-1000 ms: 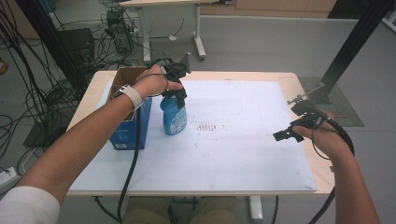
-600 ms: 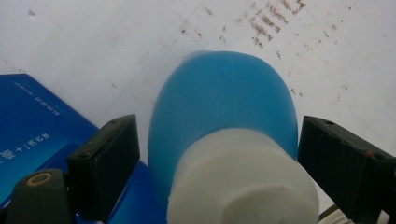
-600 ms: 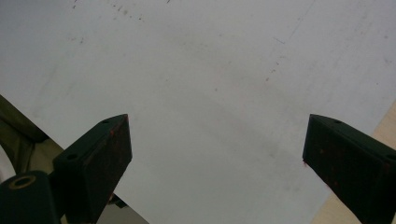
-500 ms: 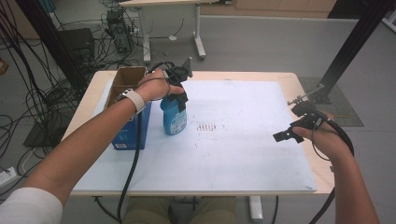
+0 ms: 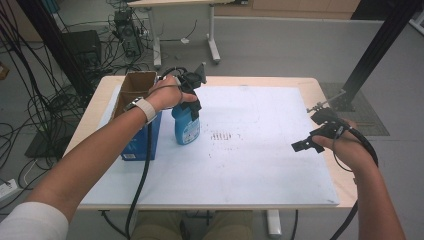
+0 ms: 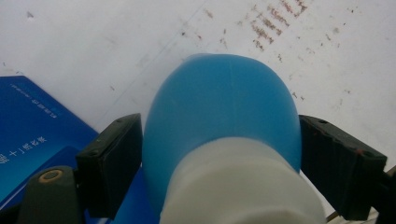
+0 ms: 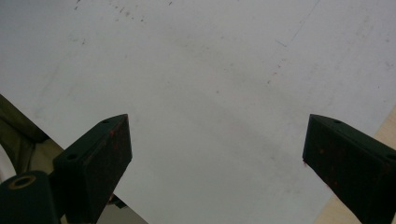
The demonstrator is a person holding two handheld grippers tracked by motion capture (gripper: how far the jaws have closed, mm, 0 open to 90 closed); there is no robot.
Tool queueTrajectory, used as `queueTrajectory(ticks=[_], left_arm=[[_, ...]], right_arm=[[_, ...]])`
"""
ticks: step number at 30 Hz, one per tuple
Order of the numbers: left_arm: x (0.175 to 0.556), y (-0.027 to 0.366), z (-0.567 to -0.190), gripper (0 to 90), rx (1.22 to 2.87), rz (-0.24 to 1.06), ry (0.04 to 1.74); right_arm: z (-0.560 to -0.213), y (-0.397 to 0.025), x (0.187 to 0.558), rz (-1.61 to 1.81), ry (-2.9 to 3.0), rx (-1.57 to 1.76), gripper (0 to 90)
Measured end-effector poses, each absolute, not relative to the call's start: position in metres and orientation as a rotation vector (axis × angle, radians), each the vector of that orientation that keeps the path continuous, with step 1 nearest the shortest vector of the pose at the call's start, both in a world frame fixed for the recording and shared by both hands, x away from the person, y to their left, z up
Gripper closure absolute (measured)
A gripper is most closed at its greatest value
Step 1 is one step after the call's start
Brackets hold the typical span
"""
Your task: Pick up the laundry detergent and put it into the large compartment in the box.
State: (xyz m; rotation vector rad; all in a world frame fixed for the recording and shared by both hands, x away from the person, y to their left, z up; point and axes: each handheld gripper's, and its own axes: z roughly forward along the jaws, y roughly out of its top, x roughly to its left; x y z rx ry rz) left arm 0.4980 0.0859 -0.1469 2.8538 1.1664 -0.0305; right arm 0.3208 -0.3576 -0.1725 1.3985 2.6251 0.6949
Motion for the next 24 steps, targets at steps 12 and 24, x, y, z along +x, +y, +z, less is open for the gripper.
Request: queueTrajectory(ticks=[12,24], left_arm=[[0.4969,0.0865,-0.1504,21.3,2.847,-0.005,1.185],[0.4947,0.0816,-0.1531,26.9,2.858,0.016,1.179]], right_arm=[[-0.1726,-0.3571,0.3212,0.693,2.628,1.396,8.0],[-0.1734,-0.358,0.3207,0.696,2.626,1.399,8.0]])
